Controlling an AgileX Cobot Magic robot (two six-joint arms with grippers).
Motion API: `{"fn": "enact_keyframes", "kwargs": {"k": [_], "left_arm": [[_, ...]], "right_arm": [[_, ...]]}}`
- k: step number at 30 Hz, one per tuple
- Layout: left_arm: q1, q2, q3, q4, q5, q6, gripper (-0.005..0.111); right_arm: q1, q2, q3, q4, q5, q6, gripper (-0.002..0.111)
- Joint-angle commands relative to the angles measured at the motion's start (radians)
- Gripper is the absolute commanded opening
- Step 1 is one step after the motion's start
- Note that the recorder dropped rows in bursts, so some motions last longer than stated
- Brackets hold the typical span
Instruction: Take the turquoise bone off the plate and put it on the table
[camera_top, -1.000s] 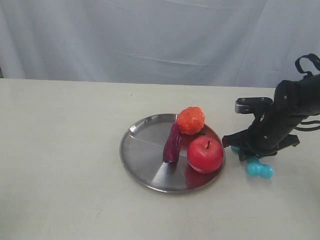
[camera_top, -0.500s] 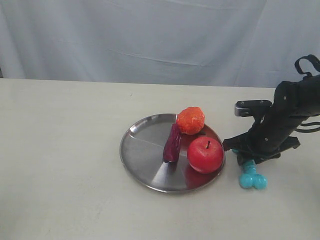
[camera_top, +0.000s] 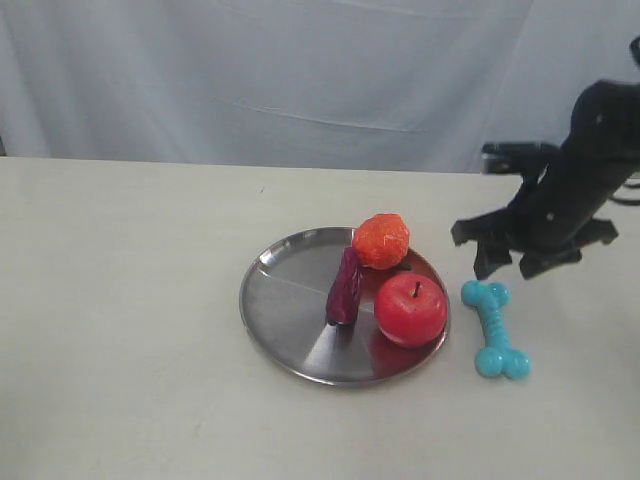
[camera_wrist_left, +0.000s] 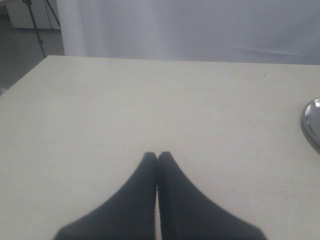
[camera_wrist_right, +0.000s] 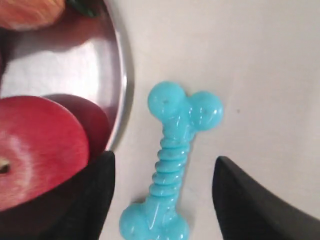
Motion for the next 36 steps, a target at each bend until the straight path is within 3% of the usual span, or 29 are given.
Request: {"fn": "enact_keyframes", "kwargs": {"k": [1, 4, 9, 17, 27, 36], "left_arm": [[0.004, -0.001, 0.003, -0.002, -0.005, -0.004, 0.000], [0.004, -0.001, 0.003, -0.002, -0.005, -0.004, 0.000], [0.004, -0.001, 0.003, -0.002, -0.005, -0.004, 0.000], [0.004, -0.001, 0.003, -0.002, -0.005, -0.004, 0.000], [0.004, -0.001, 0.003, -0.002, -0.005, -0.004, 0.000], [0.004, -0.001, 0.003, -0.002, -0.005, -0.004, 0.000]], "right_arm": [[-0.002, -0.153, -0.076, 0.002, 0.101, -0.013, 0.055], [-0.002, -0.251, -0.082, 0.000, 0.094, -0.017, 0.045], [-0.002, -0.408, -0.071, 0.000, 0.087, -0.081, -0.001], [-0.002, -0.732, 0.068, -0.003, -0.002, -0.096, 0.000], [-0.002, -1.275, 0.469, -0.010, -0.373, -0.096, 0.000], [-0.002, -1.606, 0.710, -0.020, -0.484, -0.092, 0.000]]}}
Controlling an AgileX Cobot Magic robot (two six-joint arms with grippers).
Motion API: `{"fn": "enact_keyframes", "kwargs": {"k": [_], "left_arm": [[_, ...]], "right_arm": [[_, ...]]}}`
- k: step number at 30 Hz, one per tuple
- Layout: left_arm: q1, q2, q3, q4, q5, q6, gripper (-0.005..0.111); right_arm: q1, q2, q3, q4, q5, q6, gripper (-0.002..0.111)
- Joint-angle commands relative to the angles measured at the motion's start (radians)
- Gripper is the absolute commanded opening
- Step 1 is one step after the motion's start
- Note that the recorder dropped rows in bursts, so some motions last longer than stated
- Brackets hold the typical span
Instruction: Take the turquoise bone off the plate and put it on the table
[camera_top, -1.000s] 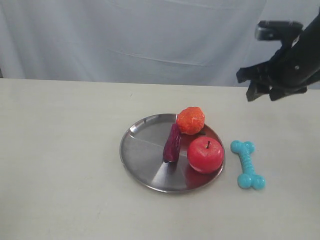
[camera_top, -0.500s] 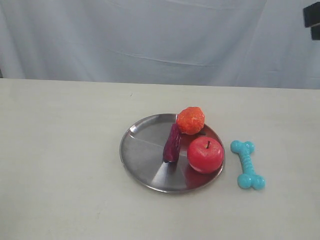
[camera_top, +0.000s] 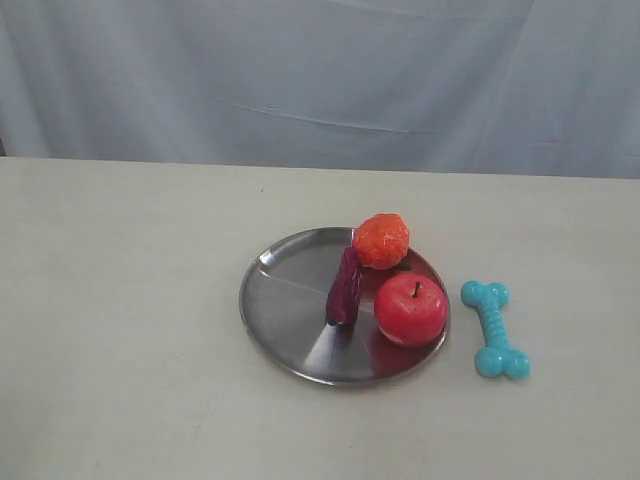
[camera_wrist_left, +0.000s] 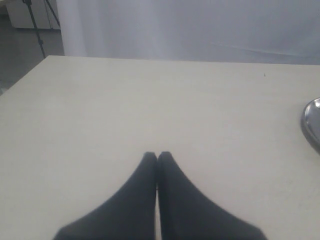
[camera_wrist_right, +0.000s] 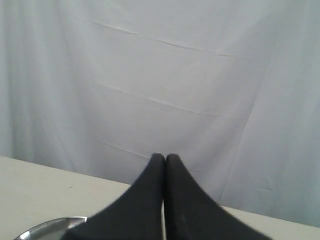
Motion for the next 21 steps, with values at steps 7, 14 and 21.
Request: {"fn": "enact_keyframes", "kwargs": {"k": [7, 14, 21], "left_arm": [[0.004, -0.001, 0.003, -0.002, -0.005, -0.004, 0.000], [0.004, -0.001, 0.003, -0.002, -0.005, -0.004, 0.000], [0.004, -0.001, 0.003, -0.002, -0.005, -0.004, 0.000]], "right_arm": [[-0.002, -0.210, 0.111, -0.009, -0.037, 0.005, 0.000], [-0.002, -0.271, 0.111, -0.009, -0.035, 0.005, 0.000], [-0.002, -0.281, 0.111, -0.009, -0.035, 0.005, 0.000]]}}
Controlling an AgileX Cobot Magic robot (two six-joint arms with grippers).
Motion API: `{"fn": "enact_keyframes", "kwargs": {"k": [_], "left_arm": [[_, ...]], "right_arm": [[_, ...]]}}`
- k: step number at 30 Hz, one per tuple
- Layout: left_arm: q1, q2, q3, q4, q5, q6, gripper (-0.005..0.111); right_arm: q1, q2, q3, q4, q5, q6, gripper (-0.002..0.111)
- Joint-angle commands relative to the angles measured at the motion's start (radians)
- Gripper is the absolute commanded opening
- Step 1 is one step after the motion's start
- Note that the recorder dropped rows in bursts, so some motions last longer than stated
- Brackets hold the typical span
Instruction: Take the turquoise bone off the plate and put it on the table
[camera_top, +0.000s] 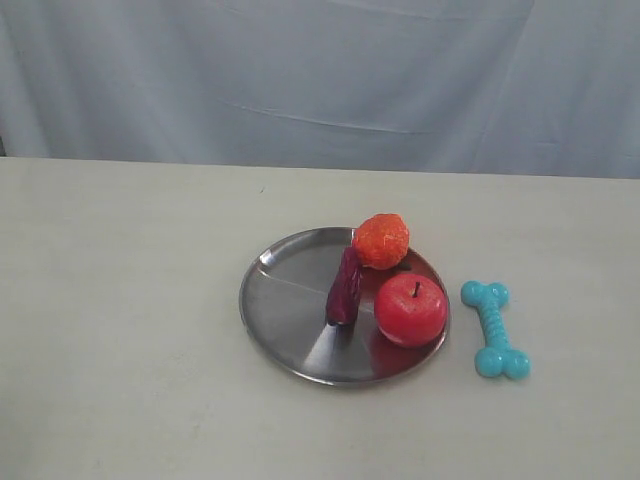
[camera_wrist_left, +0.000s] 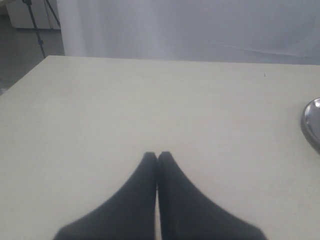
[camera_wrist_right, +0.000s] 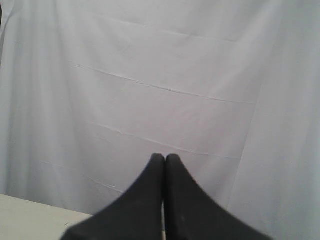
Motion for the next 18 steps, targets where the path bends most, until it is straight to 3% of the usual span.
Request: {"fn": "enact_keyframes", "kwargs": {"k": [1, 11, 18], "left_arm": [[0.004, -0.001, 0.003, -0.002, -0.005, -0.004, 0.000], [0.004, -0.001, 0.003, -0.002, -0.005, -0.004, 0.000], [0.004, -0.001, 0.003, -0.002, -0.005, -0.004, 0.000]], "right_arm": [[-0.002, -0.007, 0.004, -0.005, -0.013, 0.003, 0.000], [-0.030, -0.068, 0.009, -0.003, -0.011, 0.014, 0.000], [-0.032, -0.068, 0.108, -0.031, -0.028, 0.032, 0.000]]}}
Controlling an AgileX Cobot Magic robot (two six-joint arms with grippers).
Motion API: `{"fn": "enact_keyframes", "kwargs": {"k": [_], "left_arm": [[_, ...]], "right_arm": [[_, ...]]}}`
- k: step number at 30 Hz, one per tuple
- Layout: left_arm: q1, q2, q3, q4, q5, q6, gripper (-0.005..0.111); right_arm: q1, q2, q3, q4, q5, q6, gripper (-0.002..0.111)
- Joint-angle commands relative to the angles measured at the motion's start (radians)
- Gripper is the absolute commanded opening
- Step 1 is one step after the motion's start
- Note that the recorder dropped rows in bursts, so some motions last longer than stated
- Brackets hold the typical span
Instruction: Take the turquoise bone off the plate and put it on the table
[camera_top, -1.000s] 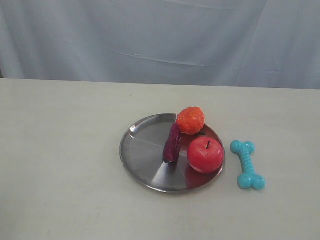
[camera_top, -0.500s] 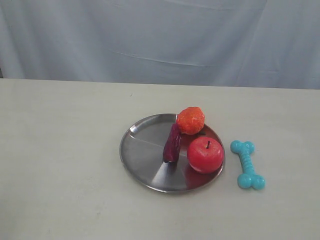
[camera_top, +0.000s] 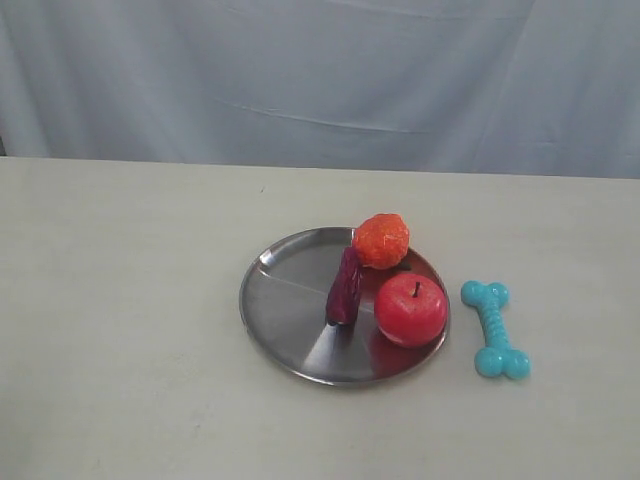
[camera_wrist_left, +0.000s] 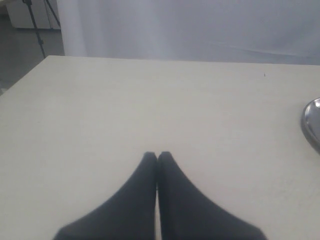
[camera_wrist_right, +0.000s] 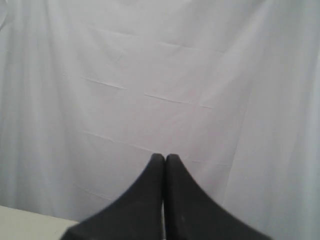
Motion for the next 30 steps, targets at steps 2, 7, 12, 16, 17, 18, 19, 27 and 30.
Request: {"fn": "enact_keyframes", "kwargs": {"k": [2, 7, 12, 16, 17, 18, 19, 27, 30], "left_arm": [[0.004, -0.001, 0.003, -0.002, -0.005, -0.004, 0.000], [0.004, -0.001, 0.003, -0.002, -0.005, -0.004, 0.000], [0.004, -0.001, 0.003, -0.002, -0.005, -0.004, 0.000], [0.004, -0.001, 0.003, -0.002, -0.005, -0.004, 0.000], [0.004, -0.001, 0.003, -0.002, -0.005, -0.004, 0.000], [0.004, -0.001, 0.003, -0.002, -0.005, -0.004, 0.000], [0.004, -0.001, 0.003, -0.002, -0.005, -0.004, 0.000], [0.004, -0.001, 0.003, -0.002, -0.005, -0.004, 0.000], [0.004, -0.001, 0.003, -0.002, -0.005, -0.004, 0.000]], "right_arm": [[-0.008, -0.003, 0.116, -0.016, -0.013, 0.039, 0.000], [-0.008, -0.003, 0.294, -0.001, -0.105, 0.078, 0.000], [-0.008, -0.003, 0.465, -0.001, -0.198, 0.122, 0.000], [-0.008, -0.003, 0.507, -0.003, -0.170, 0.123, 0.000], [-0.008, -0.003, 0.507, -0.014, -0.144, 0.120, 0.000], [-0.008, -0.003, 0.507, -0.019, -0.137, 0.120, 0.000], [-0.008, -0.003, 0.507, -0.019, -0.133, 0.120, 0.000], [-0.008, -0.003, 0.507, -0.027, -0.023, 0.123, 0.000], [-0.008, -0.003, 0.507, -0.033, 0.028, 0.123, 0.000]]}}
